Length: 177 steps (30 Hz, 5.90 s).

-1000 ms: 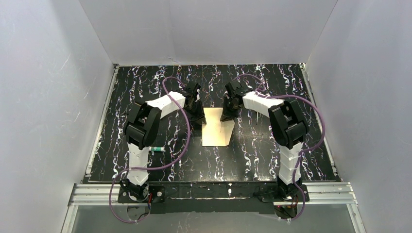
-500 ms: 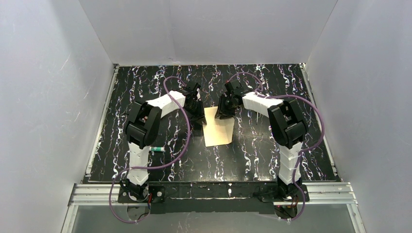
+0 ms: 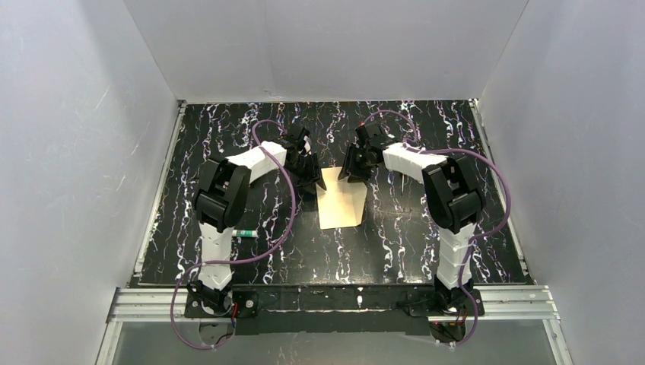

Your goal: Place the letter into the envelope and seal it

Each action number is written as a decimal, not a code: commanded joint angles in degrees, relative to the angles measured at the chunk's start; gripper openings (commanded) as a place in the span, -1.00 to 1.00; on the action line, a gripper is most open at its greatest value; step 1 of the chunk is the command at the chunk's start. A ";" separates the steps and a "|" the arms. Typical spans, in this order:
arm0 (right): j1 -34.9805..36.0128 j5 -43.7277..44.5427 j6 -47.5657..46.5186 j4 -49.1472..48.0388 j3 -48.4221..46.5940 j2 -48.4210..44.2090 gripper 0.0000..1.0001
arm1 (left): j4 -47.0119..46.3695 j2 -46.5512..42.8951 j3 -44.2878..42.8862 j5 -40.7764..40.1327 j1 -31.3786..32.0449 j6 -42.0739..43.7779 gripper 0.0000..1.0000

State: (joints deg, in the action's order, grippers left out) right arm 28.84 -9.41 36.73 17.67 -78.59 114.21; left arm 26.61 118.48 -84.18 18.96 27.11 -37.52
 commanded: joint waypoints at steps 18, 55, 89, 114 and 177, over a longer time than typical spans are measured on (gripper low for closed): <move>-0.50 -10.98 8.64 -13.67 2.79 4.09 -0.16 | -2.63 5.24 -3.23 2.55 -1.36 2.38 -0.40; 37.86 2.98 -37.23 -6.06 -18.35 7.83 0.59 | 18.50 -60.02 -0.03 -40.53 -10.35 20.12 0.97; 15.12 -8.79 12.44 -34.38 -2.46 -7.32 -0.64 | 13.91 -59.04 0.65 -19.96 -10.77 11.18 0.96; 8.49 -13.46 44.91 -59.56 4.03 -17.41 -0.60 | -19.34 -45.50 11.51 15.40 -9.55 -11.12 0.38; 10.30 -27.19 9.16 -4.41 -17.01 -16.30 0.11 | 4.73 -49.00 11.28 20.73 -9.30 59.78 -1.00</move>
State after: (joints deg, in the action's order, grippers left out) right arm 38.46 -35.22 45.69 12.91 -92.73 96.95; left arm 30.22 71.18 -71.61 38.06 17.74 19.62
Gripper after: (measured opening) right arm 0.573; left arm 0.215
